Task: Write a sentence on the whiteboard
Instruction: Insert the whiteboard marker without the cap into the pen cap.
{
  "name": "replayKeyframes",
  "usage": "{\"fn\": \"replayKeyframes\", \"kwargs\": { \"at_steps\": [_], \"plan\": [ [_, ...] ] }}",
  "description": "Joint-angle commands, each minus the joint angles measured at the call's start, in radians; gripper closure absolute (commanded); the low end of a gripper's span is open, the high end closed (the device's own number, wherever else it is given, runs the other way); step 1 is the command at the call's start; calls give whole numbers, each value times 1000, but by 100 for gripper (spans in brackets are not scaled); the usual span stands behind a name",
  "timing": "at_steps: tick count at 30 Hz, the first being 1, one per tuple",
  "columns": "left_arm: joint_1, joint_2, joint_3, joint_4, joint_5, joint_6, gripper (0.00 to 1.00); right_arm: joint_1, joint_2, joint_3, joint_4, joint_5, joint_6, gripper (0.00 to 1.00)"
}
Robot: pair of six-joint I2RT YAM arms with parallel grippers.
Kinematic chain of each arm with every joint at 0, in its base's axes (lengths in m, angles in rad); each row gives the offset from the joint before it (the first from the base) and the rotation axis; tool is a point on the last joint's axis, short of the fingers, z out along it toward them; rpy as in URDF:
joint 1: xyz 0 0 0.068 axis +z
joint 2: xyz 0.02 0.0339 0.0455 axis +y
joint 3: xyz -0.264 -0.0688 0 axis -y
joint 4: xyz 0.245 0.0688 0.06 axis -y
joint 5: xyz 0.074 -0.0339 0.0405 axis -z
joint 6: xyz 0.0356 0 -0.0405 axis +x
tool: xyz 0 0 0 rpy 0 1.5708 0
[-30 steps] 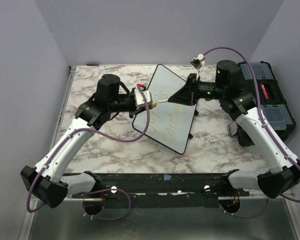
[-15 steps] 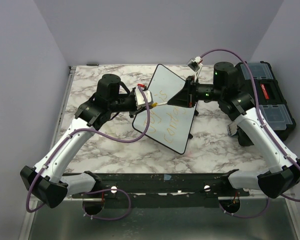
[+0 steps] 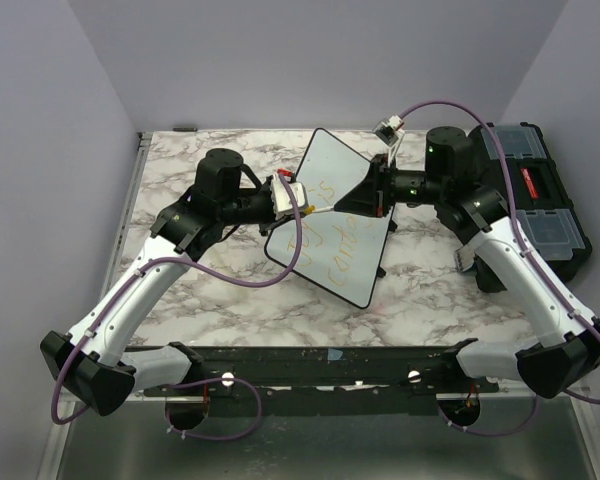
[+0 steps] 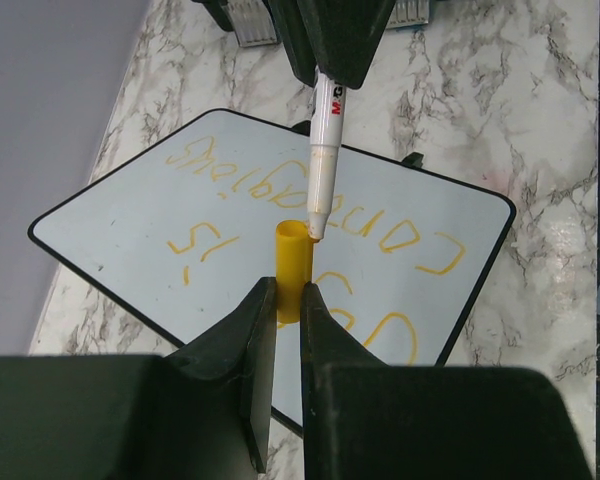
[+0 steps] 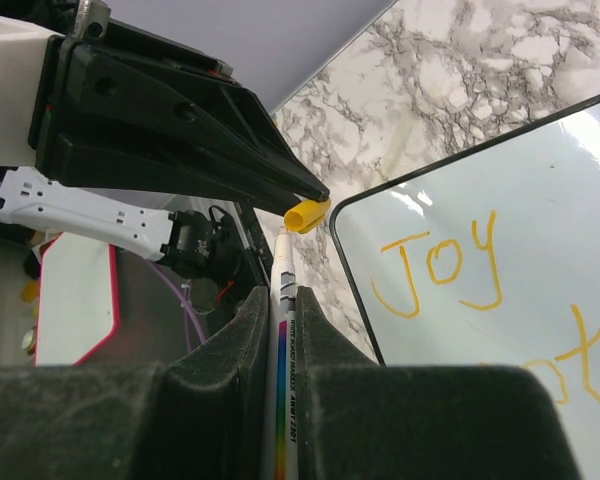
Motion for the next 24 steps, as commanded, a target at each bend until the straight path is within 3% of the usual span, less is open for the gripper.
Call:
{"fn": "replayKeyframes", "kwargs": {
  "at_steps": [1,24],
  "plan": [
    [-7,0,31,-17,-14,13,100,6,-68,-14,56,0,4,99],
    [-8,-22,23,0,-20,1,100,6,-19,-32,74,39,39,99]
  ]
}}
